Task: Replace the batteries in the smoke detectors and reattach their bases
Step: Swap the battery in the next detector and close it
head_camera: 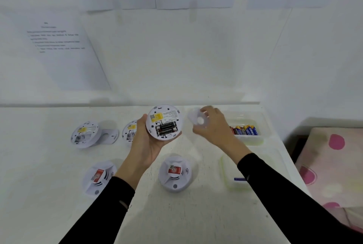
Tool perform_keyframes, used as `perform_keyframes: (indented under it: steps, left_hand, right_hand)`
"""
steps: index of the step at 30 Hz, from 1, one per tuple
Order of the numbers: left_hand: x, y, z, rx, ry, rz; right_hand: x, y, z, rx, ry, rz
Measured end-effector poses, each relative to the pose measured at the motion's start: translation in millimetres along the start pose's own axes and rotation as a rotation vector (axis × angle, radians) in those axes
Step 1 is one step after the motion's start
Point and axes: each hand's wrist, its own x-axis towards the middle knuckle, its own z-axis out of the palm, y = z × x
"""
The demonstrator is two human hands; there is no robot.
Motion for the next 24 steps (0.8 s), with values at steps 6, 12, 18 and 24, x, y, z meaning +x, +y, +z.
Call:
perform_keyframes:
  steps: [6, 12, 18, 24]
  left_hand:
    - [2, -8, 16, 0.01, 0.039, -0.017]
    - [-3, -20, 34, 0.01, 0.005, -0.015]
    - [-5, -25, 34, -0.105, -0.031, 0.003]
    - [-6, -25, 37, -0.21, -0.045, 0.018]
  right_hand:
    - [-37, -49, -20, 0.398, 0.204, -0.144]
    - [-58, -52, -1, 0.289, 0.162, -0.217]
    - [-63, -52, 0, 0.276, 0.172, -0.271]
    - [-61, -53, 1, 0.307, 0.19, -0.283]
